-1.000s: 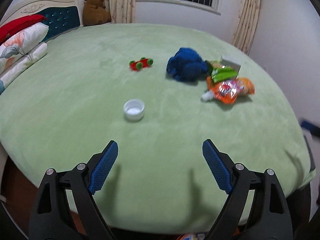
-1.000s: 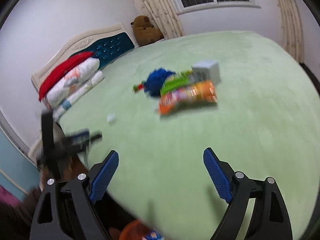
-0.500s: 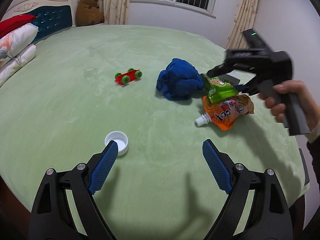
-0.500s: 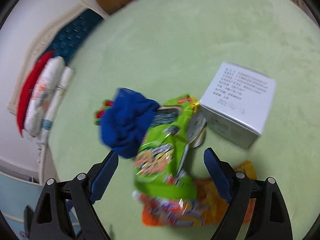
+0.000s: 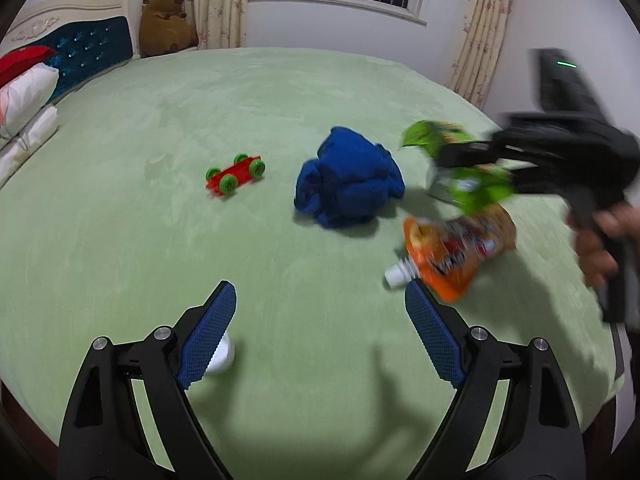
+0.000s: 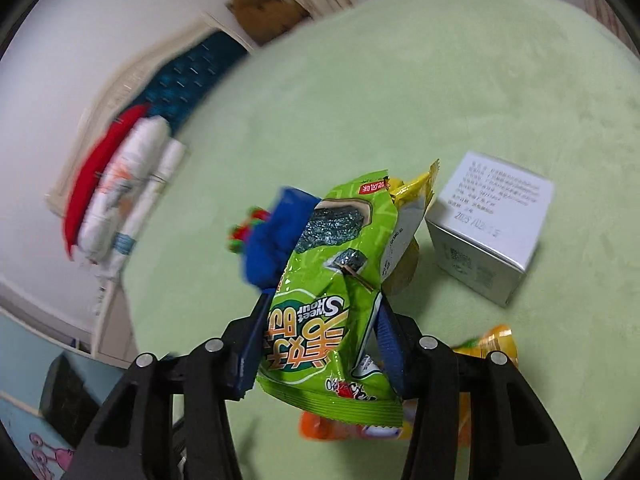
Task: Collect trash
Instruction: 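Grasp the green snack bag with the right tool while the left tool grasps the blue cloth, then carry the bag and cloth to the orange bucket and open both tools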
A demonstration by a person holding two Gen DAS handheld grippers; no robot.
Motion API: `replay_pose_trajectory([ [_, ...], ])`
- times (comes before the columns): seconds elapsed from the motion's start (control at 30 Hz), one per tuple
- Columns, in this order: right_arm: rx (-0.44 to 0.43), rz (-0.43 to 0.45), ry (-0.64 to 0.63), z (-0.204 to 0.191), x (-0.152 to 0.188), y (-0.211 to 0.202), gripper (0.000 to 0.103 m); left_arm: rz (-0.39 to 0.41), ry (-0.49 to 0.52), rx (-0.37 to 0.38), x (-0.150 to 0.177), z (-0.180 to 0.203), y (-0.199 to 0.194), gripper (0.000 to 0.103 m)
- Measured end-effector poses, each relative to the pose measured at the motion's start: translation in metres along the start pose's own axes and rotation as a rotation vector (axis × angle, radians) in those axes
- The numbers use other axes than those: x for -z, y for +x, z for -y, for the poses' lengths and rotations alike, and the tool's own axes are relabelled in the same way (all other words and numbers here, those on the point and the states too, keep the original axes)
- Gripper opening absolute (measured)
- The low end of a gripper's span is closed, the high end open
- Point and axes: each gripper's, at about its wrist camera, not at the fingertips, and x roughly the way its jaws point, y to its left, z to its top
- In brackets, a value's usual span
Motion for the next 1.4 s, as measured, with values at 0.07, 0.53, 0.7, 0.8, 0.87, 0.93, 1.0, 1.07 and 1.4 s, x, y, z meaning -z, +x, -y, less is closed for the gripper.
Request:
replay_pose_trajectory([
  [0.07, -0.013, 0.056, -0.013, -0.001, 0.012, -0.019, 0.05, -0.012, -0.007, 0.009, -0.014, 0.002, 0.011, 0.084],
  [0.53, -0.038, 0.255, -0.04, 0.021, 0.143, -0.114, 0.05, -0.2, -0.006, -0.042, -0.088, 0.025, 0.141, 0.084],
  [0.7, -0.005, 0.281, -0.073, 0.018, 0.16, -0.114, 0.05, -0.185, 0.021, -0.084, -0.083, 0.032, 0.161, 0.055],
  [0.8, -0.024, 0.291, -0.066, 0.023, 0.17, -0.115, 0.05, -0.164, 0.029, -0.092, -0.081, 0.033, 0.151, 0.048],
  [0.87, -0.022, 0.29, -0.071, 0.023, 0.172, -0.114, 0.05, -0.138, 0.018, -0.087, -0.082, 0.029, 0.138, 0.047],
  [0.93, -0.021, 0.293, -0.071, 0.02, 0.177, -0.117, 0.05, -0.094, -0.003, -0.073, -0.088, 0.027, 0.121, 0.047],
  [1.0, -0.018, 0.292, -0.074, 0.018, 0.18, -0.118, 0.05, -0.038, -0.02, -0.054, -0.096, 0.022, 0.094, 0.047],
  [1.07, -0.017, 0.296, -0.075, 0.016, 0.183, -0.12, 0.05, -0.001, -0.027, -0.038, -0.104, 0.017, 0.069, 0.047],
  [1.4, -0.016, 0.336, -0.094, -0.003, 0.204, -0.148, 0.05, 0.22, -0.027, 0.073, -0.106, 0.01, -0.088, 0.047],
])
